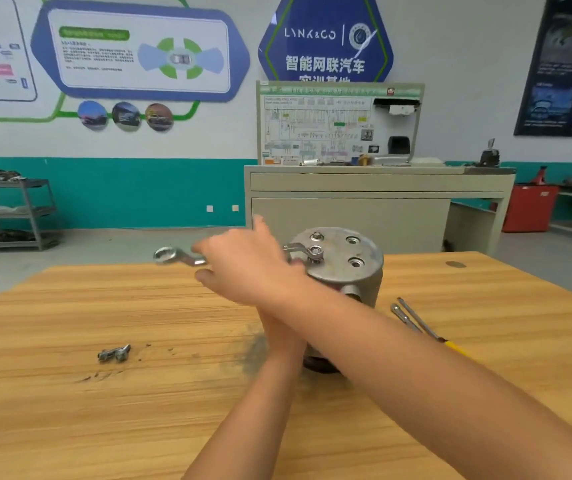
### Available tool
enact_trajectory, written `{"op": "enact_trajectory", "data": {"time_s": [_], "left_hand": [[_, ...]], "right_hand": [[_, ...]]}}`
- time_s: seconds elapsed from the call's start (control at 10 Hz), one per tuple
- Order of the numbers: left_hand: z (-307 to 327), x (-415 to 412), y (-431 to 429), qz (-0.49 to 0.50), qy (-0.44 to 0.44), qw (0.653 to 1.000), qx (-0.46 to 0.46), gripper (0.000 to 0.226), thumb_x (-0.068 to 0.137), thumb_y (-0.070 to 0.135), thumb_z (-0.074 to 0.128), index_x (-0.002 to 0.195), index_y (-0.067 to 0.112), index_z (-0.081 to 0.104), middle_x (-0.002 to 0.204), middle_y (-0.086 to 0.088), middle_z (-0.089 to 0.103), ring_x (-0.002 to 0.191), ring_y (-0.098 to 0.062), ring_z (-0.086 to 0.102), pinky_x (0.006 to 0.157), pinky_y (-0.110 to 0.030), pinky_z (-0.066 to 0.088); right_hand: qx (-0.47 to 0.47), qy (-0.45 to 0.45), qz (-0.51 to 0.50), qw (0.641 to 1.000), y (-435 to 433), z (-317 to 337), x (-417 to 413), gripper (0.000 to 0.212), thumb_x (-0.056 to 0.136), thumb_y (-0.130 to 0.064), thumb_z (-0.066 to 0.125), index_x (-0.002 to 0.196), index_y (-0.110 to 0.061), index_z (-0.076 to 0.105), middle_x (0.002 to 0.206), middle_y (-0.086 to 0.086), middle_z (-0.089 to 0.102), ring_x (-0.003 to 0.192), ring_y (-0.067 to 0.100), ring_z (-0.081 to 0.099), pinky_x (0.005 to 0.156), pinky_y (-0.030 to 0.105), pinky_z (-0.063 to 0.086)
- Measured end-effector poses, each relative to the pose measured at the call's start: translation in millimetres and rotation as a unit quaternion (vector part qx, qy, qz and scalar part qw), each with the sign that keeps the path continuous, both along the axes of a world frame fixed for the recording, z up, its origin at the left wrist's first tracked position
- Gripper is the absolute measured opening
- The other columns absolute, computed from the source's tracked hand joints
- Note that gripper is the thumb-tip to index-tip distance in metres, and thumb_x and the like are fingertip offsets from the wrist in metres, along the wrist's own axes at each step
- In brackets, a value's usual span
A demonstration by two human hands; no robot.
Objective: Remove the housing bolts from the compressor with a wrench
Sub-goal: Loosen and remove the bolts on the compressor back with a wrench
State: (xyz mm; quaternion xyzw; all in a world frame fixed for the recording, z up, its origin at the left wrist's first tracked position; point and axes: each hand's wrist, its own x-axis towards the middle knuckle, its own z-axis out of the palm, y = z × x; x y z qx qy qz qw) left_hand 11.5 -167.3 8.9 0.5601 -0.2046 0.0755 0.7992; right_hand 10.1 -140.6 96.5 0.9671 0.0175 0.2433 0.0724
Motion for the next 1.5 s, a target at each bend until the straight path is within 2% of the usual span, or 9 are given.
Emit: {"op": "enact_trajectory", "data": {"time_s": [0.1,0.2,0.3,0.4,0.6,0.9,1.0,1.2,1.5], "left_hand": [[3.6,-3.3,-0.1,-0.004,0.068,0.997,-0.041,0.042,0.089,0.026,0.062,0.122,0.001,0.054,0.119,-0.019,0.059,0.111,-0.034,0.056,0.101,-0.049,0.040],[4.8,-0.4,6.7,-0.044,0.123,0.987,-0.096,0.042,0.077,0.030,0.063,0.104,-0.002,0.058,0.103,-0.025,0.063,0.094,-0.033,0.065,0.088,-0.052,0.051],[0.2,6.0,9.5,-0.020,0.092,0.994,-0.063,0.021,0.086,0.024,0.062,0.095,0.005,0.060,0.082,-0.006,0.064,0.061,0.005,0.060,0.056,-0.012,0.048],[1.0,0.9,8.5,-0.019,0.054,0.998,-0.028,0.014,0.089,0.024,0.059,0.098,0.013,0.060,0.079,0.005,0.060,0.061,0.006,0.057,0.052,-0.006,0.041],[1.8,-9.0,-3.4,-0.013,0.011,1.000,-0.002,0.016,0.087,0.023,0.061,0.099,0.013,0.059,0.075,0.006,0.060,0.058,0.013,0.055,0.047,-0.006,0.040],[3.7,-3.8,-4.6,0.015,0.007,1.000,0.019,0.002,0.086,0.011,0.060,0.088,0.011,0.060,0.070,0.008,0.060,0.068,-0.013,0.057,0.060,-0.024,0.045],[1.9,-6.6,-4.3,-0.016,0.031,0.999,-0.018,0.008,0.083,0.019,0.064,0.083,0.012,0.060,0.070,0.003,0.063,0.071,-0.022,0.060,0.069,-0.040,0.049],[0.0,-5.4,-0.6,-0.033,0.004,0.998,-0.053,0.012,0.082,0.031,0.063,0.086,0.020,0.060,0.073,0.007,0.064,0.072,-0.017,0.061,0.059,-0.018,0.048],[1.6,1.0,7.6,0.003,0.017,0.999,-0.028,0.003,0.087,0.018,0.060,0.086,0.021,0.060,0.074,0.006,0.062,0.058,0.008,0.057,0.054,-0.009,0.044]], "right_hand": [[0.149,-0.141,0.156,0.966,24.5,-41.2,-59.2,0.022,0.088,-0.033,0.056,0.090,-0.019,0.072,0.087,-0.002,0.070,0.095,0.013,0.060,0.112,0.035,0.000],[0.435,-0.348,0.229,0.798,10.6,-65.3,-115.1,0.013,0.075,-0.029,0.068,0.078,-0.017,0.074,0.088,-0.004,0.071,0.087,0.001,0.063,0.100,0.018,0.035],[0.596,-0.473,0.125,0.636,-32.7,-60.9,-137.1,0.018,0.072,-0.033,0.070,0.090,-0.031,0.068,0.087,-0.008,0.072,0.081,-0.001,0.066,0.066,0.006,0.046],[0.571,-0.541,0.009,0.618,-95.6,-39.5,-123.7,0.045,0.084,-0.016,0.064,0.120,-0.037,0.046,0.097,-0.012,0.069,0.095,0.003,0.063,0.077,0.015,0.049],[0.449,-0.279,-0.232,0.816,-179.2,23.2,-20.2,0.029,0.091,-0.018,0.050,0.120,-0.015,0.054,0.127,0.010,0.055,0.116,0.029,0.049,0.101,0.040,0.036],[0.120,-0.089,0.036,0.988,-23.1,29.7,28.4,0.034,0.091,-0.010,0.049,0.125,-0.009,0.052,0.116,0.011,0.058,0.103,0.027,0.057,0.087,0.041,0.046],[0.010,-0.336,0.207,0.919,14.8,-12.4,-13.8,0.006,0.077,-0.007,0.065,0.078,-0.009,0.071,0.061,0.008,0.058,0.055,0.026,0.054,0.063,0.033,0.046],[0.147,-0.503,0.116,0.844,-50.0,-65.6,-143.1,0.024,0.098,-0.027,0.039,0.106,-0.016,0.059,0.071,-0.003,0.066,0.068,0.000,0.057,0.062,0.007,0.045],[0.339,-0.307,-0.178,0.871,-184.1,17.1,-43.9,0.027,0.095,-0.020,0.043,0.108,-0.008,0.064,0.104,0.012,0.065,0.095,0.030,0.057,0.075,0.035,0.043]]}}
